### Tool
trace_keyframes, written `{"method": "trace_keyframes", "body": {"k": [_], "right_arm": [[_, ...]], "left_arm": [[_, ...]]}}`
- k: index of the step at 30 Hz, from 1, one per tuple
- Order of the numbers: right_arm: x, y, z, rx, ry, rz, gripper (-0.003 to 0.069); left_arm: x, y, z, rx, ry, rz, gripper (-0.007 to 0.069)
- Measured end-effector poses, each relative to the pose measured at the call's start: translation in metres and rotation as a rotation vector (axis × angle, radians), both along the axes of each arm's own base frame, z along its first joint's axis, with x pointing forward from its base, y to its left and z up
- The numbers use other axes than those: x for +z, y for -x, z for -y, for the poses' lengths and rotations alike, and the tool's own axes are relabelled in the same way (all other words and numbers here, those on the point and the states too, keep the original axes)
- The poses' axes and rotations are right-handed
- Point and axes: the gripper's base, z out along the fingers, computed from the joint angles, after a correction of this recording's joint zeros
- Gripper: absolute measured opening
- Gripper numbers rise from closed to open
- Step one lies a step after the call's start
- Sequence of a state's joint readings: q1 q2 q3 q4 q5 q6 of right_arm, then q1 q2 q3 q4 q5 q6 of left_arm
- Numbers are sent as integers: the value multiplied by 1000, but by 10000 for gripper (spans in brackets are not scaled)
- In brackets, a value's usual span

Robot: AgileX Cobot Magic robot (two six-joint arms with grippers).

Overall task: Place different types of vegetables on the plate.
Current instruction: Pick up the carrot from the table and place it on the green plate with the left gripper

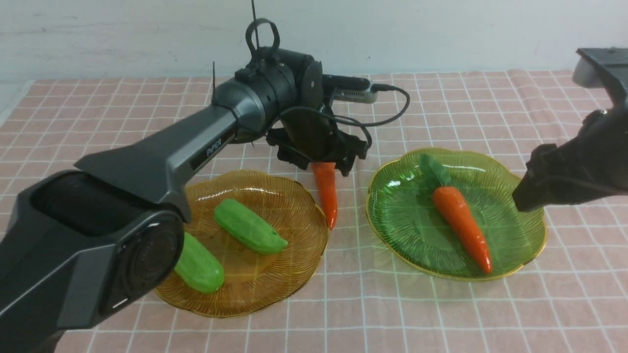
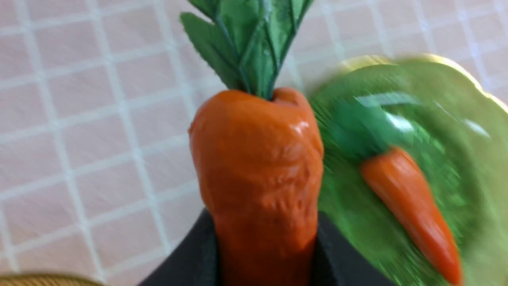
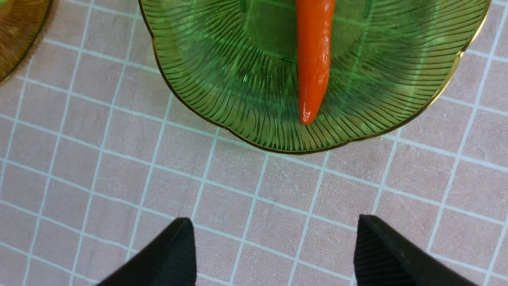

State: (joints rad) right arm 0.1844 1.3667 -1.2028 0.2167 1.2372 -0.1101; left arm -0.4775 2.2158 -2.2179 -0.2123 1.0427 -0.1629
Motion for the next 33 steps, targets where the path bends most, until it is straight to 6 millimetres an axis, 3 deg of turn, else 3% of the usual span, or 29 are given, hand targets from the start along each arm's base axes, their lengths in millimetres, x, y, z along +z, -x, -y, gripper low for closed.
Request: {"method": "trace_keyframes", "body": {"k": [4,9,14,20,24,33], "right_arm": [[14,12,2,1,-9,49,455],[31,27,5,2,-17,114,411],[49,48,9,-5,-33,189,376],[64,67,15,-23,-34,258,370],[76,84,19,-41,-36,316,369],[90,111,27,-54,-25,405,369]], "left_arm": [[8,22,19,-112,-6,-44,200],[-5,35,41,-181,-38,-85,199],[-32,42,64,-195,-55,-151,199],[-64,43,76,-123,-66,-259,221],[-76,40,78,-41,-59,-301,288],[-77,34,86,91,79,-313,550]]}}
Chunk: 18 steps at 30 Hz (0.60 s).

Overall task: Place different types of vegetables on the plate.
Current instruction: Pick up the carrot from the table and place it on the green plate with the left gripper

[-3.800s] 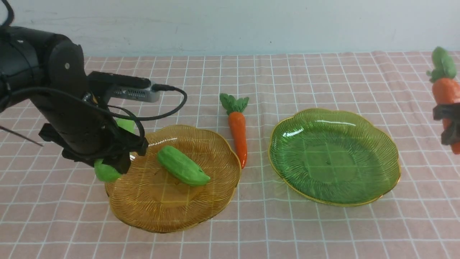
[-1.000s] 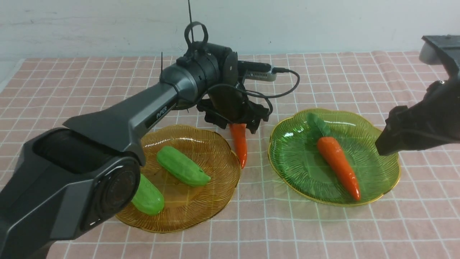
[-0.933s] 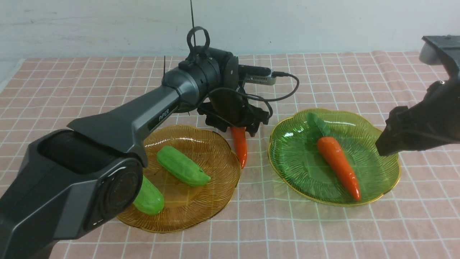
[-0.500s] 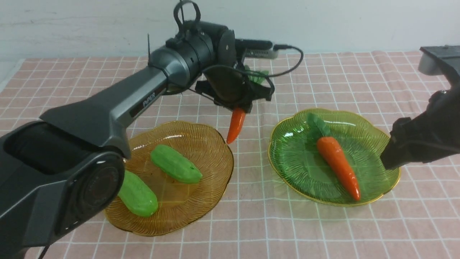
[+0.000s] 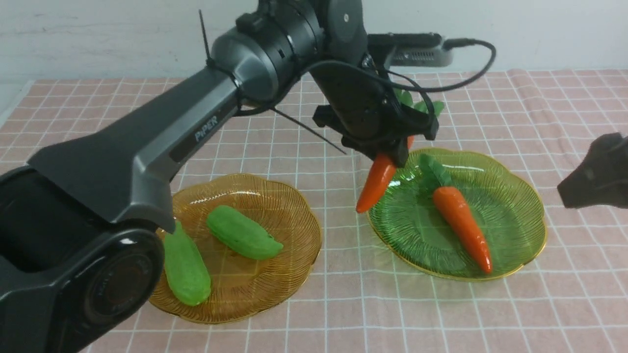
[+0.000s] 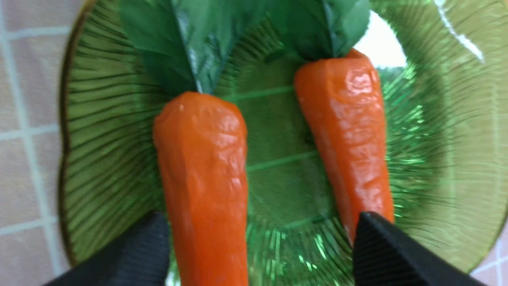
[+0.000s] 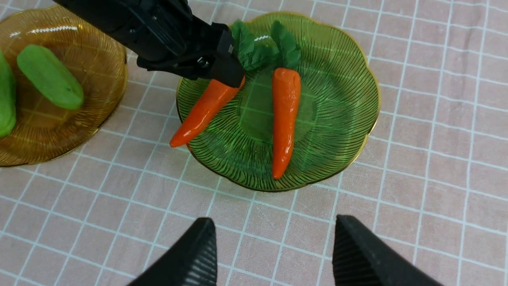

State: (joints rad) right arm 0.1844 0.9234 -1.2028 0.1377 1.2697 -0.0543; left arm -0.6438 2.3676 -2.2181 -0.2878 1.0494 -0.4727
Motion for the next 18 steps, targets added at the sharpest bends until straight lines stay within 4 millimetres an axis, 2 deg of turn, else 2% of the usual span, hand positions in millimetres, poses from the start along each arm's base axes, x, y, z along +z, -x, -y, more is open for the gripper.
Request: {"method": "trace_keyframes", "body": {"k": [3,6,8,11,13,15,17,18], "right_arm": [[3,5,2,-10,2,17,369],[6,12,4,-17,9,40,367],[9,20,7,-23,14,67,354],[14,32,10,-25,11,109,318],[21,52,13,-26,-2,170,257],[27,76,17,-25,-21,243,180],[31,100,21,-23,-41,311,115],[34,118,24,-29,-62,370,67]], "left_arm": [[1,2,2,-7,24,-17,578],[3,3,2,-24,29,-23,572],[9,6,2,-51,34,-19,540],[28,10,-2,-105,30,7,421],[43,13,-6,-141,27,29,348],[78,21,-16,-216,15,104,147],[108,28,-25,-258,10,196,50],[126,33,-31,-272,-2,254,20]]}}
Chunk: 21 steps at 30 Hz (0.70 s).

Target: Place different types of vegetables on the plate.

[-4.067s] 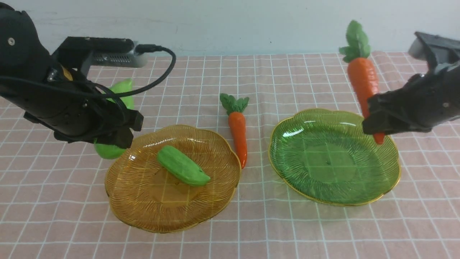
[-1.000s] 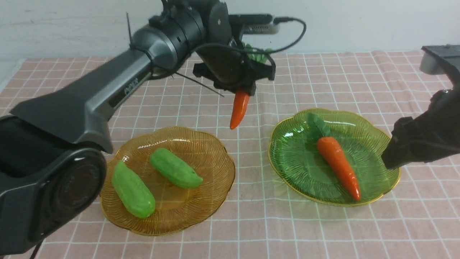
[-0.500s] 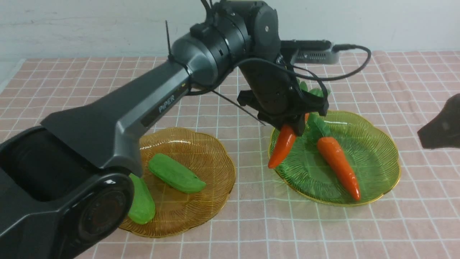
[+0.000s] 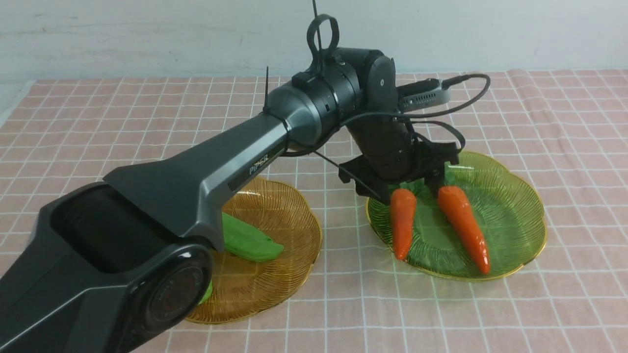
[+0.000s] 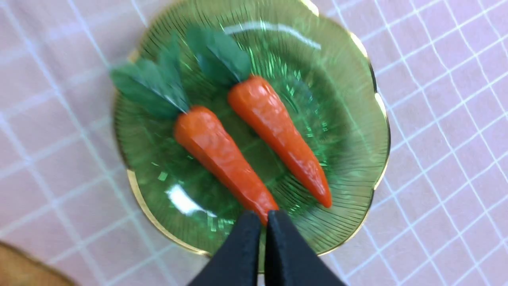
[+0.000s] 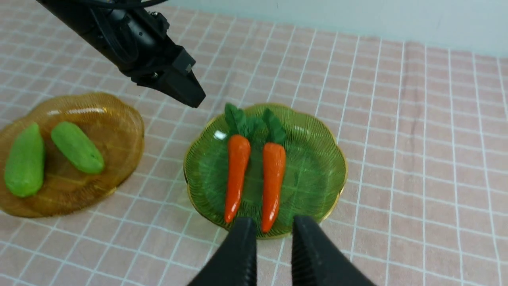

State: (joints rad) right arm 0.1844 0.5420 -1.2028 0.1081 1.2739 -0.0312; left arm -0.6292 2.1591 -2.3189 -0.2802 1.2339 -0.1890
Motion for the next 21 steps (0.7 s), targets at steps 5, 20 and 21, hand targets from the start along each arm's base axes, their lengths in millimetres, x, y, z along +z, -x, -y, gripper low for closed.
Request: {"method": "trace_keyframes", "body": {"k": [5,20,21], "right_arm": [[6,62,12,-29,-175,405,-12],[-53,64,16,-49,-310,800,-15],[-54,63,16,-50,-312,808,-15]], "left_arm": [[57,21,-28,13,-46,178,-3],[131,120,-101,71,-148,381,-3],[128,125,-106,82,-164,375,-3]]}}
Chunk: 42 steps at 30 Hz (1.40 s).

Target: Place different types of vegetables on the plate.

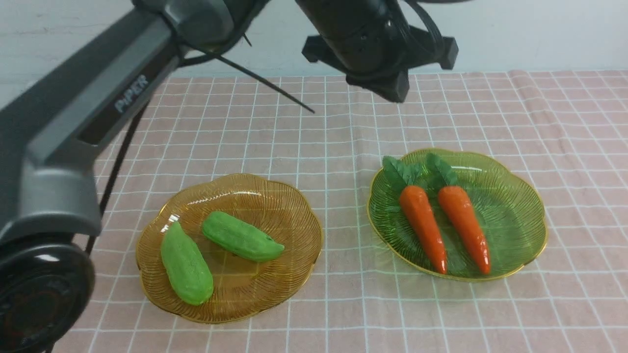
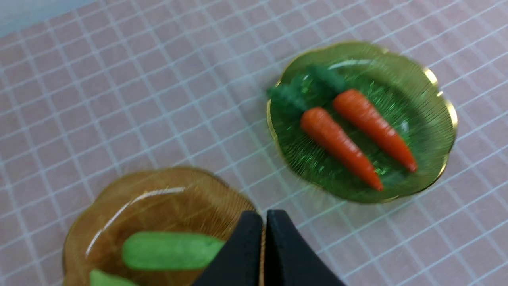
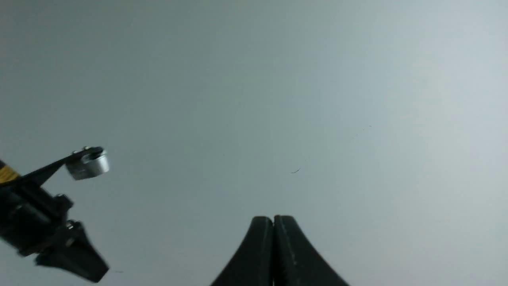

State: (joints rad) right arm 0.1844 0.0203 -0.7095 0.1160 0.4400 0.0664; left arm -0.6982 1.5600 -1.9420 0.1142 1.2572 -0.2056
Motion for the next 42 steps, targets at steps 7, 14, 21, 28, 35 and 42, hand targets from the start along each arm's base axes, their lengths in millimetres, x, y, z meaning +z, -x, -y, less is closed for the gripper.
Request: {"method": "trace_keyframes", "body": {"k": [7,14,21,28,35,42], "right_arm": [[0,-1,0,-1,-4,13,-15],[0,-1,0,-1,-6,16,-15],[0,-1,0,1,-7,15,-15],[0,-1,0,1,-8,16,-15],[0,-1,0,1,-8,16,-15],[0,-1,0,1,-8,16,-15]], "left_arm": [[-33,47,-50,109,-65,-44,-3],[-73,88,-90,175,-9,26,-3],[-110,125,-130,253,88,168,-3],[-102,150,-154,270,166,261,-3],[-100,157,-161,279,181,277,-3],[-100,157,-161,279,179,275,-3]]}}
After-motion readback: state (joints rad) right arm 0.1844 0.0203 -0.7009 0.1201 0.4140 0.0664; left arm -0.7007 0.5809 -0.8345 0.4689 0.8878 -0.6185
